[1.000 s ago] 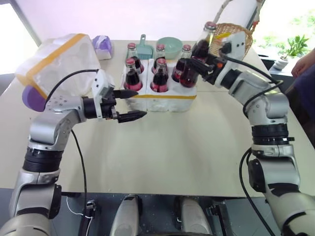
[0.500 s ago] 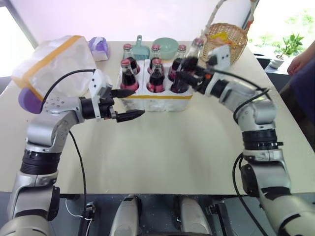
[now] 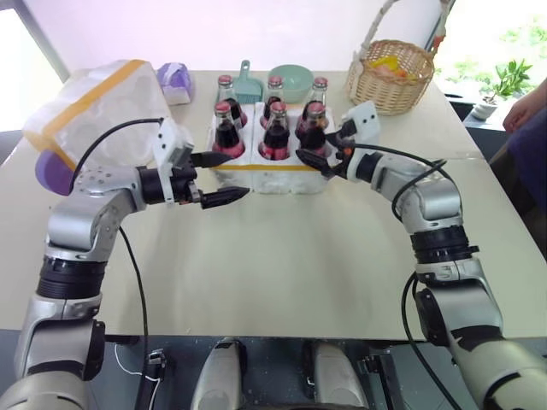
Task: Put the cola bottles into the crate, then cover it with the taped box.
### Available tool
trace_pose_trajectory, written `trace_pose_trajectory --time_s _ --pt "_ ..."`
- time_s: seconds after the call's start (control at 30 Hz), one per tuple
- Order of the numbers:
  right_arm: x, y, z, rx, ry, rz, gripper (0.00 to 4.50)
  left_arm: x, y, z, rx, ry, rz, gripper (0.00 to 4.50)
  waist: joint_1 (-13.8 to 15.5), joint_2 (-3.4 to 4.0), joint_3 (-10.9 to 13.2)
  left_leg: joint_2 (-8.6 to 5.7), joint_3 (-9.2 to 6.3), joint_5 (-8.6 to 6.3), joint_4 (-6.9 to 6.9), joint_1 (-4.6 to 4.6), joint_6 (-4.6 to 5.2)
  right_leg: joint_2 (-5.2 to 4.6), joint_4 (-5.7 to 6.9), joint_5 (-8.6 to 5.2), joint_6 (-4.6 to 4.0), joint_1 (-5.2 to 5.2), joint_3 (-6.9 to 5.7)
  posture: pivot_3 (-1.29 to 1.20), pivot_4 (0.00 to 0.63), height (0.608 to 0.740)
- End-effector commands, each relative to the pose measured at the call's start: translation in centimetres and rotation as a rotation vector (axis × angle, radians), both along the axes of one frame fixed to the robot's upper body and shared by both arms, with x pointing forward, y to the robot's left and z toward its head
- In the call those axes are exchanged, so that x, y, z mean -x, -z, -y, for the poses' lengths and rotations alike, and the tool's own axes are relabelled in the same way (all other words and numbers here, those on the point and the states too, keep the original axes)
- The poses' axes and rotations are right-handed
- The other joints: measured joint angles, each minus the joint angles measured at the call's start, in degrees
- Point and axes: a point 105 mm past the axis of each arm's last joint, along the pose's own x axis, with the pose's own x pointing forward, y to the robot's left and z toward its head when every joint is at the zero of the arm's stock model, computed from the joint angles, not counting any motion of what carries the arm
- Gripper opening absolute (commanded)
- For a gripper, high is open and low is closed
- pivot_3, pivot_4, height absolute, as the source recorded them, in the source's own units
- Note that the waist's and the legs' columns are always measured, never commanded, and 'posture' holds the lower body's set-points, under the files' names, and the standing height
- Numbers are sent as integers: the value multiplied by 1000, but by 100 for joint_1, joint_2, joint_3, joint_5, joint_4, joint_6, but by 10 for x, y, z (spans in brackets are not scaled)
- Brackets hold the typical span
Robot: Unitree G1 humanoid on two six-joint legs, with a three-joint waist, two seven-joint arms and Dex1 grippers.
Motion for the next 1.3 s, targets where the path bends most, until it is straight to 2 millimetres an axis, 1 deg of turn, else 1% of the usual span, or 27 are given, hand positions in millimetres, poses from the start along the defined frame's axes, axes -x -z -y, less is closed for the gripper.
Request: trace_pose_trajectory --time_s 0.03,0.1,0.2,0.23,0.27,0.3,0.37,0.47,0.57,0.67,0.77,0.83,0.97,1.1,1.3 --pt "22 -20 15 -20 -27 42 4445 -2 -14 -13 -33 -46 65 4500 -1 0 0 0 0 0 0 0 0 0 0 0 0 0 0 0 150 740" --pt "41 -31 24 -14 -64 53 4445 -1 -18 -23 -70 -75 76 4500 4 0 1 0 -1 0 -2 -4 0 0 0 0 0 -2 -1 0 150 740" --pt "75 -48 39 -5 -144 55 4445 4 -29 -47 -155 -137 118 4500 -25 1 2 0 2 0 -3 -8 0 0 0 0 0 -9 0 0 150 740" --pt "87 -53 46 5 -174 50 4445 7 -35 -57 -194 -168 125 4500 -41 0 3 0 2 0 -3 -9 0 0 -2 0 0 -12 0 0 150 740" --pt "95 -56 49 11 -193 45 4445 10 -39 -64 -218 -189 128 4500 -63 0 3 1 2 -1 -5 -8 1 0 -2 -1 0 -13 0 0 150 740" --pt "105 -62 56 23 -214 41 4445 16 -44 -80 -268 -225 131 4500 -76 0 3 2 3 -1 -10 -3 1 1 -2 -1 -1 -13 1 0 150 740" --pt "121 -76 67 42 -246 53 4445 31 -49 -119 -397 -328 92 4500 -98 0 4 5 3 -1 -15 3 1 3 -1 -5 -7 -14 1 0 150 740" --pt "134 -93 75 51 -268 73 4445 43 -56 -174 -527 -522 36 4500 -78 4 6 10 24 -2 -24 3 2 5 8 -10 -15 -36 17 0 150 740" --pt "143 -104 76 68 -302 94 4445 48 -63 -218 -589 -681 10 4500 -29 3 6 10 26 -2 -23 6 1 5 9 -12 -17 -34 17 0 150 740" --pt "154 -110 71 76 -362 112 4445 46 -70 -245 -606 -784 7 4500 -2 3 7 10 30 -2 -18 0 0 1 2 -16 -24 -35 17 0 150 740" --pt "156 -113 69 76 -359 133 4445 36 -72 -259 -609 -842 8 4500 23 -7 8 9 32 -2 -16 -8 0 1 6 -11 -16 -41 17 0 150 740" --pt "154 -111 69 77 -335 134 4445 27 -72 -263 -618 -858 8 4500 45 -9 8 9 37 -2 -16 -9 0 1 10 -11 -15 -44 18 0 150 740" --pt "157 -106 71 76 -309 128 4445 10 -71 -269 -632 -894 0 4500 96 -11 8 9 41 -1 -16 -11 0 2 15 -10 -13 -49 19 0 150 740" --pt "161 -107 76 73 -249 143 4445 -4 -63 -274 -659 -923 -39 4500 97 -21 8 9 46 -1 -10 -14 0 2 17 -9 -12 -50 21 0 150 740" --pt "167 -110 84 63 -170 164 4445 -16 -49 -273 -700 -925 -104 4500 82 -33 7 9 46 -1 -10 -14 0 1 20 -9 -12 -51 22 0 150 740"
